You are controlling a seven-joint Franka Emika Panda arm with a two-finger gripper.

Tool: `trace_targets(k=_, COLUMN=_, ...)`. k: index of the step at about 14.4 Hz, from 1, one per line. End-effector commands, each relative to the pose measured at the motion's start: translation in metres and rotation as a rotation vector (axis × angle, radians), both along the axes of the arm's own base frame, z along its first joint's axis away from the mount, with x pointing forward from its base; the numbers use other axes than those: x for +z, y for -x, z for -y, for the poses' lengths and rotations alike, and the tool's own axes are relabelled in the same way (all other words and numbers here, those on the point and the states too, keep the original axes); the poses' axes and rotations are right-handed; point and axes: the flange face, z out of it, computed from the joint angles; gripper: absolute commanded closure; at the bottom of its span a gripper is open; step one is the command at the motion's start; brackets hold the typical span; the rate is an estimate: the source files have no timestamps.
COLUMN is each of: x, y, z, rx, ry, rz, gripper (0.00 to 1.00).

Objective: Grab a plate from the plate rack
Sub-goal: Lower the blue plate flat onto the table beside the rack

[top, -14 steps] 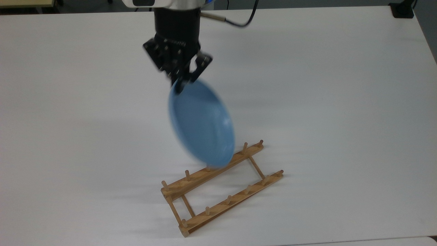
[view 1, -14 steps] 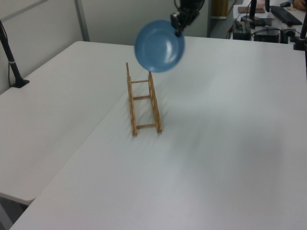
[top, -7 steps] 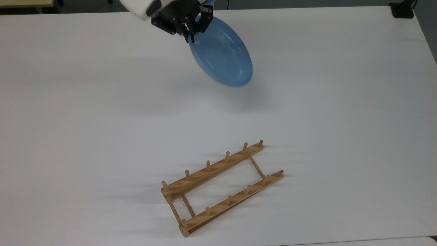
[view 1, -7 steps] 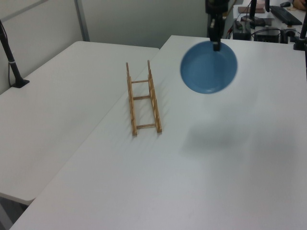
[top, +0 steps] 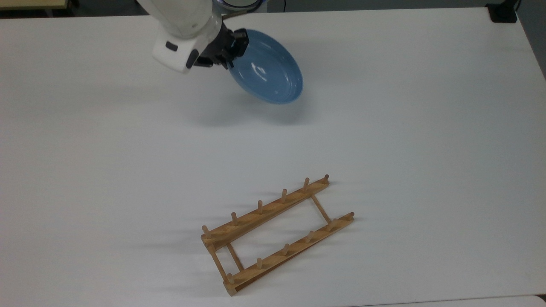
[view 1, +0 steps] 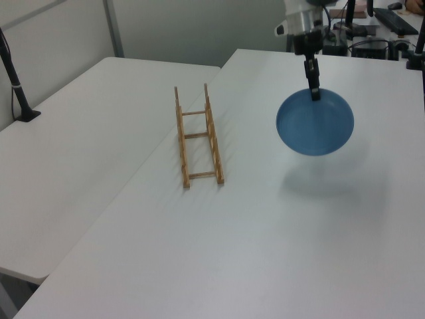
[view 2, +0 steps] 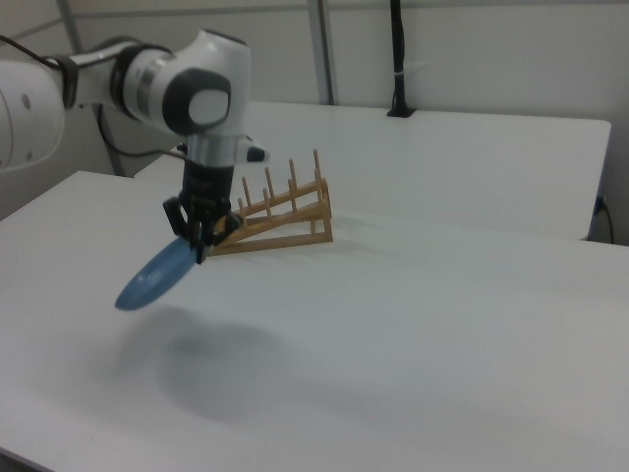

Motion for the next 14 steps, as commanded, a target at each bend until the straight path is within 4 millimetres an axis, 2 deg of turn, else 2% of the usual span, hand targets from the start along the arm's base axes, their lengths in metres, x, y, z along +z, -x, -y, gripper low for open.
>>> trace_targets(k=1, x=-0.044, y=0.005, z=-0.002, rx=-0.002, ry=-0.023, rz=0.023, gripper=1.0)
trace_targets(k=4, x=-0.076, y=0.0, z=0.002, rx=-0.014, ry=-0.009, rz=0.038, gripper=1.0)
trace_targets(k=7, x=-0.089, y=-0.001, z=0.018, rx=-0.047, ry=0.001, rz=0.066, gripper=1.0)
trace_targets(k=9, x=-0.108, y=-0.001, z=0.022, rx=-0.058, ry=0.01, rz=0.058, gripper=0.98)
trace_targets(k=10, x=-0.115, y=-0.002, z=0.022, rx=-0.066, ry=0.01, rz=0.048, gripper=0.85)
trace_targets(k=12, x=-0.124, y=-0.004, z=0.022, rx=-0.128, ry=0.026, rz=0.031, gripper=0.27)
trace_targets(k=13, x=-0.129, y=-0.006, z=0.02, rx=-0.174, ry=0.037, rz=0.016, gripper=0.03)
trace_targets(k=14, x=-0.128, y=-0.006, z=0.019, rx=-0.189, ry=0.042, rz=0.018, gripper=0.0)
